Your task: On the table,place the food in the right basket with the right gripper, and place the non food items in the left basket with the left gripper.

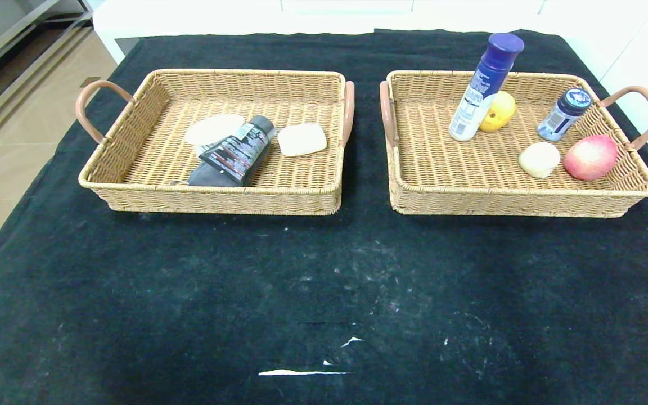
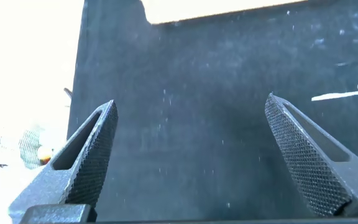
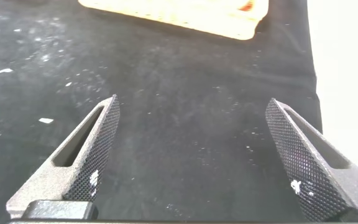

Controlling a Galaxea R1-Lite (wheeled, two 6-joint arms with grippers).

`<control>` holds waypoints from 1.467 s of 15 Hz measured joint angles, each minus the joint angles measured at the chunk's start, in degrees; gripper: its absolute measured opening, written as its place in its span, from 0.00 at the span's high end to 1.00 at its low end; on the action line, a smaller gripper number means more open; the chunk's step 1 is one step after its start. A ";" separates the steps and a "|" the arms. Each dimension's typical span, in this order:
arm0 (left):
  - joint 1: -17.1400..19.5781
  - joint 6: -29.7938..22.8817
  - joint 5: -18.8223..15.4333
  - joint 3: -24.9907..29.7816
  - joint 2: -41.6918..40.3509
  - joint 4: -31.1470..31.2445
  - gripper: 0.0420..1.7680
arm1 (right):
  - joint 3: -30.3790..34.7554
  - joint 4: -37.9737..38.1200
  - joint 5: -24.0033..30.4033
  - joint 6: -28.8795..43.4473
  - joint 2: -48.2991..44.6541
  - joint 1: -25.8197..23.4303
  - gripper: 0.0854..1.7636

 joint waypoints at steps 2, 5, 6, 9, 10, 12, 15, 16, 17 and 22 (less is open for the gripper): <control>-0.15 -0.05 0.30 0.79 -1.83 0.37 0.03 | 1.60 -0.02 -0.06 0.09 -1.89 0.35 0.03; -0.72 0.11 -0.20 4.02 -5.90 0.09 0.03 | 4.91 -0.89 -0.85 0.22 -5.07 0.59 0.03; -0.83 0.09 -0.20 5.51 -7.34 0.04 0.03 | 6.18 -1.79 -0.96 0.44 -6.11 0.61 0.03; -0.96 -0.22 -0.65 10.76 -10.64 -3.58 0.03 | 11.23 -10.95 -1.33 0.89 -8.05 0.63 0.03; -0.99 -0.63 -0.89 12.95 -11.30 -6.67 0.03 | 13.31 -13.96 -2.29 0.89 -8.40 0.61 0.03; -0.99 -1.54 -1.13 18.58 -12.15 -13.64 0.03 | 18.05 -19.13 -4.16 0.89 -9.29 0.59 0.03; -0.99 -1.89 -1.27 29.35 -12.54 -23.92 0.03 | 25.77 -25.03 -4.61 1.05 -11.43 0.66 0.03; -0.96 -2.01 -1.28 33.12 -12.57 -27.72 0.03 | 28.28 -27.04 -4.83 1.10 -12.01 0.66 0.03; -0.96 -2.22 -1.33 36.71 -12.62 -31.50 0.03 | 30.79 -29.06 -5.01 1.10 -12.42 0.67 0.03; -0.96 -4.18 -1.19 46.82 -12.64 -38.07 0.03 | 40.69 -30.26 -5.18 2.07 -13.17 0.67 0.03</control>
